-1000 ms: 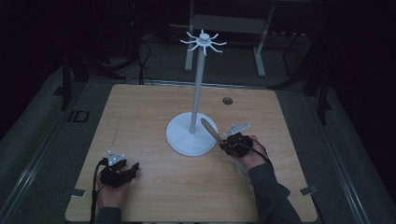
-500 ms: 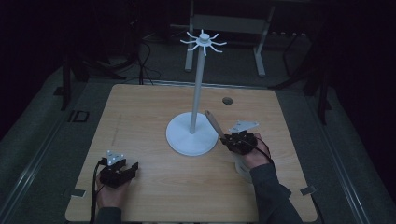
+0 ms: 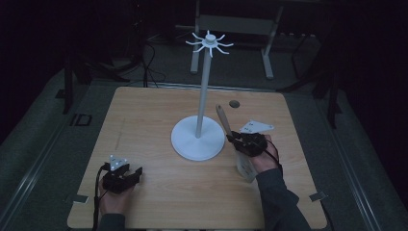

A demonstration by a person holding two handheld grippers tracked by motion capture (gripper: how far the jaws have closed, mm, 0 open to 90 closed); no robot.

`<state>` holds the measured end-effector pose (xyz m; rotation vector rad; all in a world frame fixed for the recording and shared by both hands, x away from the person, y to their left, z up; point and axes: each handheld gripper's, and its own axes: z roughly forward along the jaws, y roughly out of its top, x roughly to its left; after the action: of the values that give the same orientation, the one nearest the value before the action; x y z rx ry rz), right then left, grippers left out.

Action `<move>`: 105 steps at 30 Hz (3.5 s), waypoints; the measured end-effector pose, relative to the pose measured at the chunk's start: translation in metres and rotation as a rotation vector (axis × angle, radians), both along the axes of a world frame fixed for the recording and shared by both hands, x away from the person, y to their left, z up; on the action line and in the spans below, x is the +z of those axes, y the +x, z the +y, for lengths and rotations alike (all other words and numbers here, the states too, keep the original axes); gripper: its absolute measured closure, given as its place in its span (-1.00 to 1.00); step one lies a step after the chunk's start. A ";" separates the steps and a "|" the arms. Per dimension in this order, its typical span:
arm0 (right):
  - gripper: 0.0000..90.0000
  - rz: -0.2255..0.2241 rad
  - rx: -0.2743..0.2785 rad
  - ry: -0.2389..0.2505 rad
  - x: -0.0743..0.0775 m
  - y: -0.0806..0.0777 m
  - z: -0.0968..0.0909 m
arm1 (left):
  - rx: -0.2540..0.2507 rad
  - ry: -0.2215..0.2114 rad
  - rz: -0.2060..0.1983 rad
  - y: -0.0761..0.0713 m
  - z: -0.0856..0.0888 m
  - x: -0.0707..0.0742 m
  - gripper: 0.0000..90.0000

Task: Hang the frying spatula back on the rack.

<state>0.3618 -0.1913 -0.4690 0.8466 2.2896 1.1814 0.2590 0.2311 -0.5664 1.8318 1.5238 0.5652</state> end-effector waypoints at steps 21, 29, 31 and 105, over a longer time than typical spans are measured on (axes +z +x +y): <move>0.70 -0.068 0.002 0.089 0.019 -0.005 0.007 | 0.005 -0.001 0.000 0.000 0.001 0.000 0.00; 0.70 -0.084 -0.005 0.107 0.023 -0.005 0.008 | 0.011 -0.006 -0.004 0.000 0.001 0.000 0.00; 0.70 -0.087 -0.007 0.113 0.024 -0.006 0.009 | 0.011 -0.007 -0.004 0.000 0.001 0.000 0.00; 0.70 -0.186 -0.002 0.241 0.068 -0.002 0.012 | 0.025 -0.019 -0.005 -0.001 0.004 0.000 -0.01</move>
<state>0.3596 -0.1793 -0.4011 0.7843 2.0251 1.4910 0.2577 0.2350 -0.5660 1.7978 1.5455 0.5654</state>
